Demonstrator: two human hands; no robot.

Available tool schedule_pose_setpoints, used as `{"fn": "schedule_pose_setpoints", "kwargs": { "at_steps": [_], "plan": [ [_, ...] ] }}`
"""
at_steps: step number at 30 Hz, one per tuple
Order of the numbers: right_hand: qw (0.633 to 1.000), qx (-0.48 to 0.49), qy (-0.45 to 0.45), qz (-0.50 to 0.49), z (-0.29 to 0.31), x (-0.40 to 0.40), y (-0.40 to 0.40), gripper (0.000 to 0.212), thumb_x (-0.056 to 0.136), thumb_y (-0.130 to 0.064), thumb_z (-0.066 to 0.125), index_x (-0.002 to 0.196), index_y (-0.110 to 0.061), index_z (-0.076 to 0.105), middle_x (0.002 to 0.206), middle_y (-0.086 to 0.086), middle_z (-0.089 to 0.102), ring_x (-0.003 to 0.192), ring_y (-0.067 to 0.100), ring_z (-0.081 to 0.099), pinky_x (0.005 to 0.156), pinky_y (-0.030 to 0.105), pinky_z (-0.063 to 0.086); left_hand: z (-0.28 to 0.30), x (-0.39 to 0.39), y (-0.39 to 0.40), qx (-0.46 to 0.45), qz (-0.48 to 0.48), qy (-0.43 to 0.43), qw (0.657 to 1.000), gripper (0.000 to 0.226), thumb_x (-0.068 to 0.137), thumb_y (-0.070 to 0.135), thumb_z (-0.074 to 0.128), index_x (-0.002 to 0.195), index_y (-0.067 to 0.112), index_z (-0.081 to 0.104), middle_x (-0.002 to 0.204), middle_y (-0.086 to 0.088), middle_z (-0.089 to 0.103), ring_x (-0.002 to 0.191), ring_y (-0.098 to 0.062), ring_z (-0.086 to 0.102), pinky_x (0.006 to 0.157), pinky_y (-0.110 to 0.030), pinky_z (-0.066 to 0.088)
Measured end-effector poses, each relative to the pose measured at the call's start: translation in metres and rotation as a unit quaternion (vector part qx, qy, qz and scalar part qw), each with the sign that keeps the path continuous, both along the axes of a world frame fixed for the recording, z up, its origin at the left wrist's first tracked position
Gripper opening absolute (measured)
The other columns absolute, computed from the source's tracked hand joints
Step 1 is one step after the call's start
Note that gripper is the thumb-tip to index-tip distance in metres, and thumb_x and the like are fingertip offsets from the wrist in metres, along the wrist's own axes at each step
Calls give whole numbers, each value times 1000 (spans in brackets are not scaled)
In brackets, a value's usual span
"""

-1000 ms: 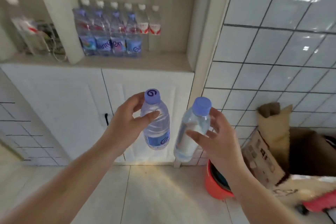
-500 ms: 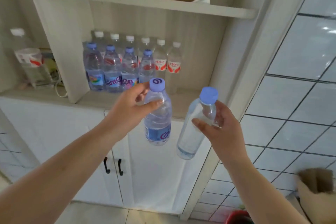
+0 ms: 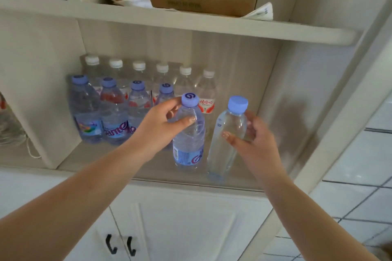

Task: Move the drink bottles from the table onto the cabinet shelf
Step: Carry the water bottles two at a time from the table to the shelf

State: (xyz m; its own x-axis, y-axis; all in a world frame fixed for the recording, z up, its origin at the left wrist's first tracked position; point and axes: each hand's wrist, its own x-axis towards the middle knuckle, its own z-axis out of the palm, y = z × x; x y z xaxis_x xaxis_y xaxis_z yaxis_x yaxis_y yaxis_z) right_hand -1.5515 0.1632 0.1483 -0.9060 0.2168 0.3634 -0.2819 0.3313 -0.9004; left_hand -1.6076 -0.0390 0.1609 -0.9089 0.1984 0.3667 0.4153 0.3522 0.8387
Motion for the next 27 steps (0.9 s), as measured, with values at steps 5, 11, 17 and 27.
{"fn": "schedule_pose_setpoints", "kwargs": {
  "at_steps": [5, 11, 17, 27],
  "plan": [
    [1000, 3, -17, 19, -12, -40, 1, 54, 69, -18, 80, 115, -35, 57, 102, -18, 68, 93, -5, 62, 74, 10, 45, -7, -29, 10, 24, 23, -13, 999, 34, 72, 43, 72, 104, 31, 68, 100, -19, 65, 81, -13, 53, 79, -38, 47],
    [998, -6, -19, 58, -13, -65, 2, 53, 74, -17, 76, 108, -48, 51, 94, -24, 67, 83, -14, 62, 65, 3, 44, -13, -45, 17, 12, 39, -20, 999, 28, 78, 32, 75, 105, 29, 69, 97, -9, 70, 95, -30, 64, 87, -43, 52],
    [996, 6, -26, 91, -18, -70, 8, 55, 77, -17, 73, 106, -54, 44, 88, -42, 62, 86, -16, 61, 67, 3, 45, -22, -44, 23, -2, 47, 6, 999, 26, 81, 24, 73, 107, 25, 68, 91, 13, 68, 81, 5, 58, 73, -7, 40],
    [986, -5, -113, 126, -67, -69, 17, 59, 74, -10, 75, 117, -41, 49, 106, -21, 65, 97, -4, 62, 81, 17, 51, -43, -39, 25, -63, 129, 88, 986, 47, 83, 47, 60, 120, 18, 59, 117, 7, 64, 104, -13, 59, 91, -37, 50]
  ]
}}
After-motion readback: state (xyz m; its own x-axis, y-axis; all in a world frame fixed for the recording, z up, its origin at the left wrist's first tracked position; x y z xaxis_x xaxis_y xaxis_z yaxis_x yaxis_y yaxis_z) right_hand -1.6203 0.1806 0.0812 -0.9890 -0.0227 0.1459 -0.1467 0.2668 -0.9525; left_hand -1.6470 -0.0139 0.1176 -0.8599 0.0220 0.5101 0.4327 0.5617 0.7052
